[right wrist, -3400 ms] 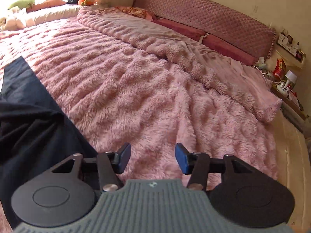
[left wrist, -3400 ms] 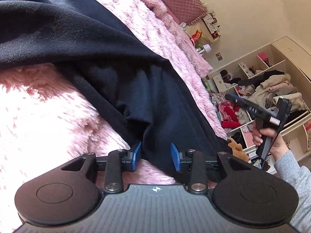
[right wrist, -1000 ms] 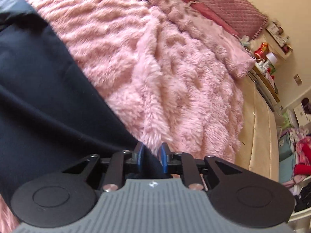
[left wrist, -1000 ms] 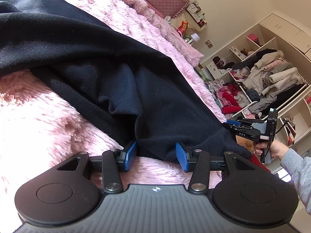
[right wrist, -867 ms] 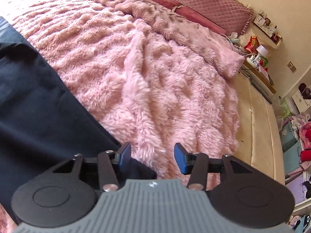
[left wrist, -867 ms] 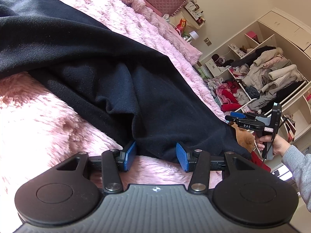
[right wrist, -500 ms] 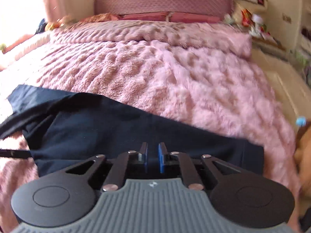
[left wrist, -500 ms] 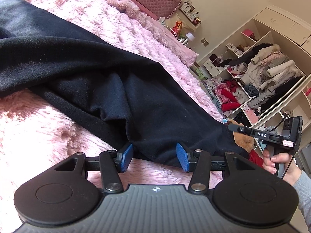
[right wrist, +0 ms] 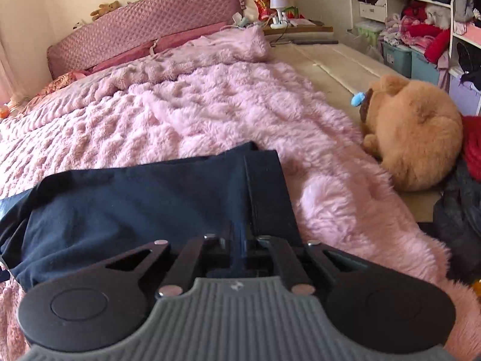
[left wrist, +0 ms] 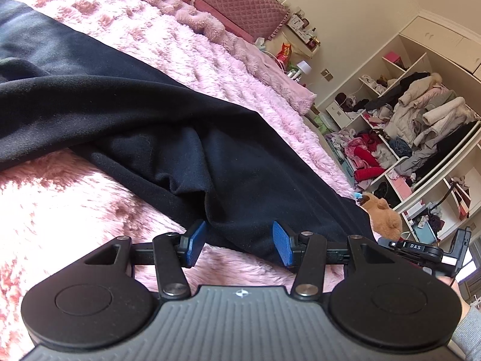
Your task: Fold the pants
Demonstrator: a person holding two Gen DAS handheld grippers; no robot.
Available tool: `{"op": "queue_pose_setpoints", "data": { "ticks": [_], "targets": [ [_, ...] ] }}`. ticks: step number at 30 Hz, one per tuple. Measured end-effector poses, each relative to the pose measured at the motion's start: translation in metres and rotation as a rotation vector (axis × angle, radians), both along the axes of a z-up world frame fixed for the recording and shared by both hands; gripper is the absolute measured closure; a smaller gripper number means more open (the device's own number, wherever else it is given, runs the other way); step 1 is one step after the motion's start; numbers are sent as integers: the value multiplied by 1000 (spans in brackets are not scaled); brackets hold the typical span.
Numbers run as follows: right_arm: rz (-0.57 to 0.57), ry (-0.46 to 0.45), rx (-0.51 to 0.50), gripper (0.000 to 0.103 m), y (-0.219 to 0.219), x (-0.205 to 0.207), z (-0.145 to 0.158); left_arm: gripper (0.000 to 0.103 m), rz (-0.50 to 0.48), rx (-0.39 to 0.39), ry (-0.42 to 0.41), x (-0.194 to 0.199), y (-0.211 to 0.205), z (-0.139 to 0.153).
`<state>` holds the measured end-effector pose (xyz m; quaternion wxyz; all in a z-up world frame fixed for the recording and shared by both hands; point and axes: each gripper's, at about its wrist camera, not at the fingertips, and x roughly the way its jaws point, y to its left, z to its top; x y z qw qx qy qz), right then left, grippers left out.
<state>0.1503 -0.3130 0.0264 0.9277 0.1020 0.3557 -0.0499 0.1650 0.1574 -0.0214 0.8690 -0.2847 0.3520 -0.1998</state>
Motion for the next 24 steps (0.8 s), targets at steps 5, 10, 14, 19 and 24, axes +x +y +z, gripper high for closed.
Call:
{"op": "queue_pose_setpoints", "data": {
  "ticks": [5,10,14,19,24],
  "targets": [
    [99,-81,-23,86,39,14,28,47,97,-28,57,0,21,7],
    [395,-201,-145,79,152,31,31,44,161,39,41,-13,32,24],
    [629,-293,-263,79,261,32,22,44,294,81,54,-30,55,34],
    [855,-341,-279,80,371,18,4,44,468,111,-1,-55,105,62],
    [1115,-447,-455,80,465,-27,-20,44,717,208,-11,-74,165,83]
  ]
}}
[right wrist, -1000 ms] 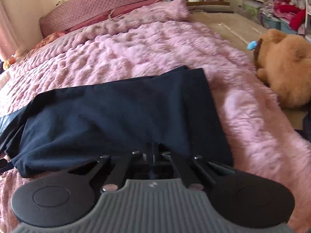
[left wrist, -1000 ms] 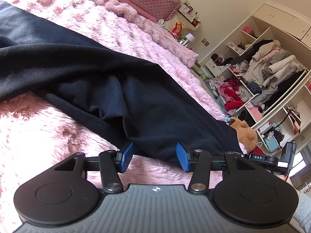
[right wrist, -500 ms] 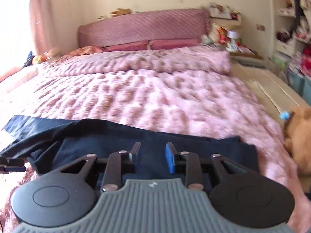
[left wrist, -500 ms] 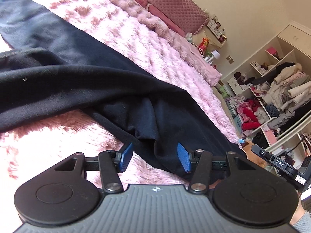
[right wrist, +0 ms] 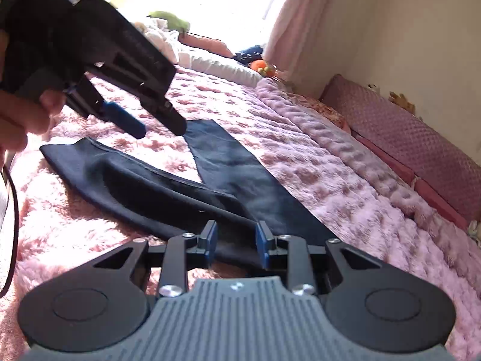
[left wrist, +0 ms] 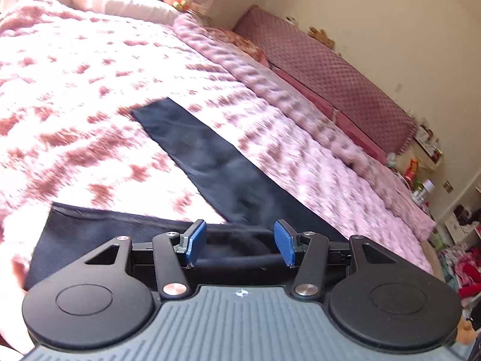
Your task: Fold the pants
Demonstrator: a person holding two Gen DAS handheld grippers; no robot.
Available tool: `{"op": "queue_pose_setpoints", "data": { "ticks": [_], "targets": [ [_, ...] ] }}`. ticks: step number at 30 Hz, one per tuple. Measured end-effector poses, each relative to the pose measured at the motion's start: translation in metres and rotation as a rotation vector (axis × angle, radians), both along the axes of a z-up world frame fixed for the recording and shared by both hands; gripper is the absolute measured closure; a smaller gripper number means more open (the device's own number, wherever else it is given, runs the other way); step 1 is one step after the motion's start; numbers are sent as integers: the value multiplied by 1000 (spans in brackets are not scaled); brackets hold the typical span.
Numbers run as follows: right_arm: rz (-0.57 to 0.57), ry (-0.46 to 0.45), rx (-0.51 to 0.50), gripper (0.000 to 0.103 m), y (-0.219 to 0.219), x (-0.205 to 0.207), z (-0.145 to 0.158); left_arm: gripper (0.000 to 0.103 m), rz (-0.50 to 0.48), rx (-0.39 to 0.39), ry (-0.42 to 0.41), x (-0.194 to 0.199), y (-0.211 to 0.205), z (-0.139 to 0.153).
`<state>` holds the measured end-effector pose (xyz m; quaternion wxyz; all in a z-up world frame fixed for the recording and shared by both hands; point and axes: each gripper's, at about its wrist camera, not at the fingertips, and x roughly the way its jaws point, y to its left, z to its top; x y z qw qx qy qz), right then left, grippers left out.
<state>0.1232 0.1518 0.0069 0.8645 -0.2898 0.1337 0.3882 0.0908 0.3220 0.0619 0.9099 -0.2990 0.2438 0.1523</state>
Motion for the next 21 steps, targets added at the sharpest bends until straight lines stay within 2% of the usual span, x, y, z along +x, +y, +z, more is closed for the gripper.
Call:
{"op": "queue_pose_setpoints", "data": {
  "ticks": [2,4,8,12,15,18,21],
  "targets": [
    [102,-91,-92,80,32,-19,-12,44,101,-9,-11,-13,28,0],
    [203,-166,-181,79,59,-37,-26,44,150,-43,-26,-21,53,-1],
    [318,-207,-280,79,96,-53,-46,44,251,-42,-67,-44,91,-2],
    [405,-190,-292,79,124,-65,-52,44,347,-45,-68,-67,120,-9],
    [447,-205,-305,79,143,-71,-55,44,421,-101,-90,-89,143,-20],
    [487,-184,-291,79,155,-77,-50,44,454,-158,-111,-103,158,-31],
    [525,-172,-296,79,161,-86,-44,44,459,-165,-91,-106,165,-39]
  ]
}}
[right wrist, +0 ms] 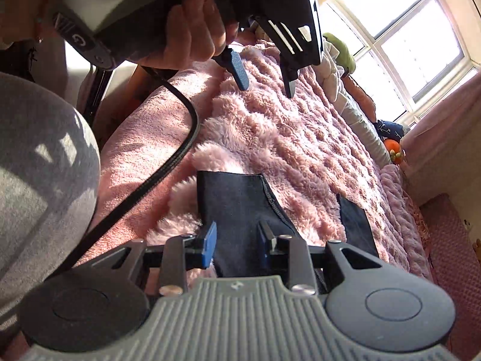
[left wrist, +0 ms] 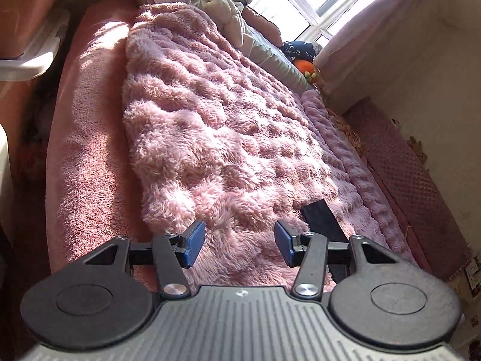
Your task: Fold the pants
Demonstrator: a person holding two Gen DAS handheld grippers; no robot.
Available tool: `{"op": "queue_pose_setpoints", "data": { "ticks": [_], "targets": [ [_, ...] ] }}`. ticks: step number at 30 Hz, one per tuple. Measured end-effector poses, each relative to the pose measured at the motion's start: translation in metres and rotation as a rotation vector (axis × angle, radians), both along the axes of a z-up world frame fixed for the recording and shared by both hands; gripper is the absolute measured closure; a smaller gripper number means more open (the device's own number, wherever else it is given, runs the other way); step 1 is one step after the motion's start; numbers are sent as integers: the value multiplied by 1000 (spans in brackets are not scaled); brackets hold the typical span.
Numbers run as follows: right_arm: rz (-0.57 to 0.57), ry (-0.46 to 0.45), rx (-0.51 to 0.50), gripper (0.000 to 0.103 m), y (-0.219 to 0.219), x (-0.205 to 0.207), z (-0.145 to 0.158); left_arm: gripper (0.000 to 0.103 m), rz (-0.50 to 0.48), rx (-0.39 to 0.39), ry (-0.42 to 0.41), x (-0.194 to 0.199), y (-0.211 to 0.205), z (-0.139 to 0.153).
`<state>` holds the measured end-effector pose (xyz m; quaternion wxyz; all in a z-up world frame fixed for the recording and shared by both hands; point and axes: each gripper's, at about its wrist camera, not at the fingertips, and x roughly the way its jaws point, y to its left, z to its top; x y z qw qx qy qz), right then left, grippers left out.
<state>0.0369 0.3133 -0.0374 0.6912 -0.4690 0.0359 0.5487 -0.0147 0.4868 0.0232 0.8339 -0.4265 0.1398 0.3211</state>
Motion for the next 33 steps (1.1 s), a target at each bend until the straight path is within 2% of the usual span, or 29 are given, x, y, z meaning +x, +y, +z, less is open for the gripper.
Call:
{"op": "queue_pose_setpoints", "data": {
  "ticks": [5,8,11,12,13,14,17,19,22,25,27,31,33],
  "targets": [
    [46,0,-51,79,-1,-9,1,44,-27,-18,18,2,1,-8],
    [77,-45,-89,79,-7,-12,-3,44,-38,-13,27,5,0,-8],
    [36,-48,-84,79,-7,-6,-4,44,-46,-7,28,6,-2,-8],
    [10,-33,-70,83,-5,0,-4,44,-52,-4,28,6,-4,-7],
    [-11,-14,-57,94,-2,5,-3,44,-61,1,29,7,-5,-6],
    [-31,4,-47,101,1,10,-3,44,-77,2,29,8,-7,-5],
    [-65,42,-8,103,5,26,1,44,-147,-3,-29,3,-14,-5],
    [-111,105,44,103,5,43,14,44,-216,5,-76,-1,-17,-3],
    [-183,213,134,103,-1,75,42,45,-329,8,-103,0,-20,-9],
    [-221,267,202,103,-8,107,67,45,-397,-47,-62,11,-21,-25],
    [-202,295,231,103,-11,128,83,45,-436,-106,-20,25,-21,-34],
    [-135,285,230,103,-5,159,104,45,-495,-246,-53,66,-20,-44],
    [-111,268,212,103,4,179,110,45,-472,-276,-20,89,-19,-44]
  ]
}}
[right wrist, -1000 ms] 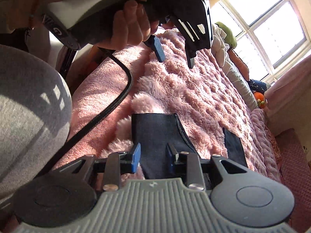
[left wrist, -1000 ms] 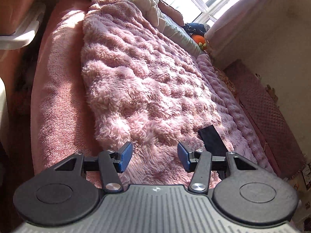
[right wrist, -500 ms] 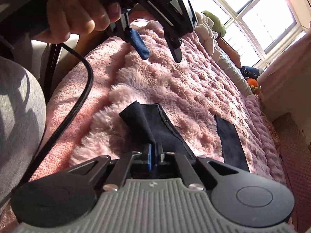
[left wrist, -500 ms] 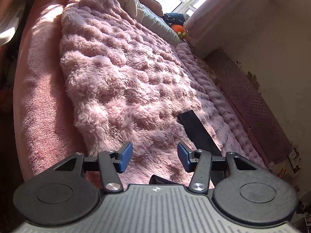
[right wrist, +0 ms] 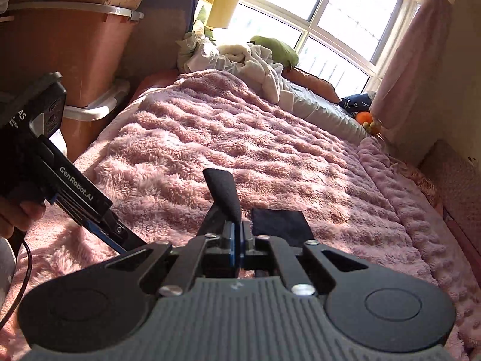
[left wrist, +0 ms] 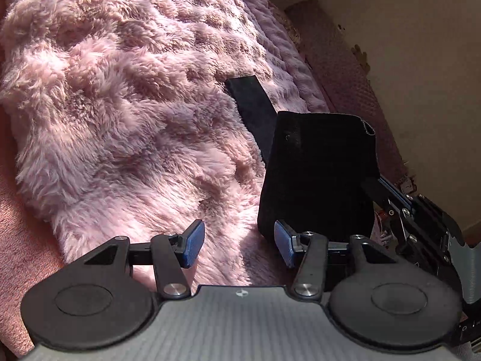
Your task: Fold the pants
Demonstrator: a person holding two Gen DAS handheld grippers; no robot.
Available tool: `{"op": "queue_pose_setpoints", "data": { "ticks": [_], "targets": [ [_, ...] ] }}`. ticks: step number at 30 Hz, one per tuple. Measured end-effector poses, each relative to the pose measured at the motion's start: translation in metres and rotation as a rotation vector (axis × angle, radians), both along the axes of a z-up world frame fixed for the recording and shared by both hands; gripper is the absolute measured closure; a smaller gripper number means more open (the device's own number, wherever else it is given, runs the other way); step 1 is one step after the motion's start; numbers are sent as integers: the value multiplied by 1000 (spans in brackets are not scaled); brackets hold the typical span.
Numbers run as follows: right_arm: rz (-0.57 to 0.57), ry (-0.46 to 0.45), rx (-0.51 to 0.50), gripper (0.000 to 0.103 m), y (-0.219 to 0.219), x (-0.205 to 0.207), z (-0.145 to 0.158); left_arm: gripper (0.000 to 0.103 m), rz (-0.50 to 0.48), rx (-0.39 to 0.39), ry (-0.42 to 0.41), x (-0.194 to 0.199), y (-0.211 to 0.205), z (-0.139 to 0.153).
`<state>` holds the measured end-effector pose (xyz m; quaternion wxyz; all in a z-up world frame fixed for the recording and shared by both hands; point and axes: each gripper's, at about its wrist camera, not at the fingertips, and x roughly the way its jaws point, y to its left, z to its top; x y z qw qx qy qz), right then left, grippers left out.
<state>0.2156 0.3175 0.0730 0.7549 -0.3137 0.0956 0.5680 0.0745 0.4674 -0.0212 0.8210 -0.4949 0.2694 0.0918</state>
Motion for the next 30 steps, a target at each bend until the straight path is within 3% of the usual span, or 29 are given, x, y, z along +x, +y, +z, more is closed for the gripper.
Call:
{"op": "queue_pose_setpoints", "data": {
  "ticks": [2,4,9,10,11,13,16,20,24,28,30],
  "targets": [
    [21,6,17,103,9,20,8,45,65,50,76,25,3,4],
    [46,31,43,103,18,38,17,45,114,81,76,45,9,7],
    [46,57,42,103,47,89,19,45,210,-76,1,81,36,-7],
    [52,67,44,103,52,98,19,45,256,-38,20,82,37,-7],
    [60,74,48,103,56,106,18,46,332,41,89,84,35,-7],
    [71,93,57,103,66,123,12,64,437,120,204,87,35,-11],
    [91,120,53,103,78,143,2,62,449,87,208,94,38,-17],
    [119,150,20,103,96,169,-17,59,405,172,256,105,32,-8],
    [145,237,36,103,109,193,-33,59,356,212,288,108,28,-4],
    [108,299,29,103,118,216,-56,59,339,215,304,113,30,-6],
    [58,277,-5,103,119,225,-73,59,329,216,309,113,29,-3]
  ]
}}
